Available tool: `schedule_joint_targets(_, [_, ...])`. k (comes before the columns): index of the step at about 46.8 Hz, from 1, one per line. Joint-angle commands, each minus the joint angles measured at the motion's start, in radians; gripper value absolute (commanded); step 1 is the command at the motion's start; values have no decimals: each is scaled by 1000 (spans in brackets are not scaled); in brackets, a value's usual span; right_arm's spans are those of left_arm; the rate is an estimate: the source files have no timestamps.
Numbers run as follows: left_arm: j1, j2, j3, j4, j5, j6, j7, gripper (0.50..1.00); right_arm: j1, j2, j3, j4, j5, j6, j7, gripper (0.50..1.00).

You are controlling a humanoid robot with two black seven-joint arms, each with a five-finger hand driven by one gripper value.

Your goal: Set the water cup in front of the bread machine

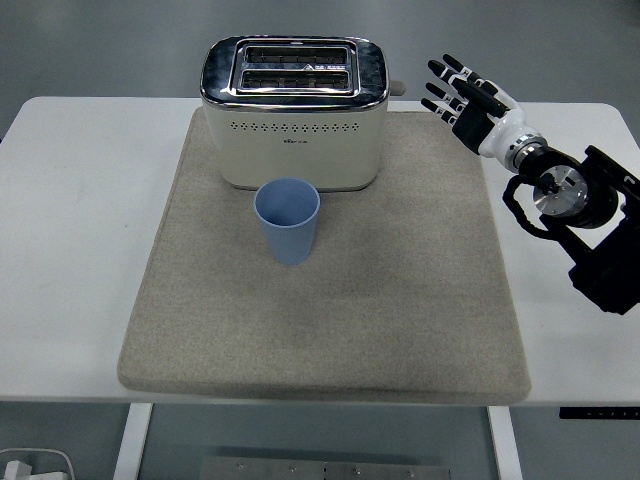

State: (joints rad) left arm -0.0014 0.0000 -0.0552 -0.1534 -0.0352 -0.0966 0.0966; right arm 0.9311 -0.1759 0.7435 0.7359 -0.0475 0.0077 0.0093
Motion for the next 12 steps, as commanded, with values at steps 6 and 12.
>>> schedule_joint_targets(6, [0, 0, 0, 0, 0, 0, 0, 1000, 2, -10, 2, -3, -6, 9, 5, 926])
schedule_joint_targets(12, [0, 0, 0, 0, 0, 0, 3, 1000, 3, -13, 4, -3, -6, 11, 6, 926])
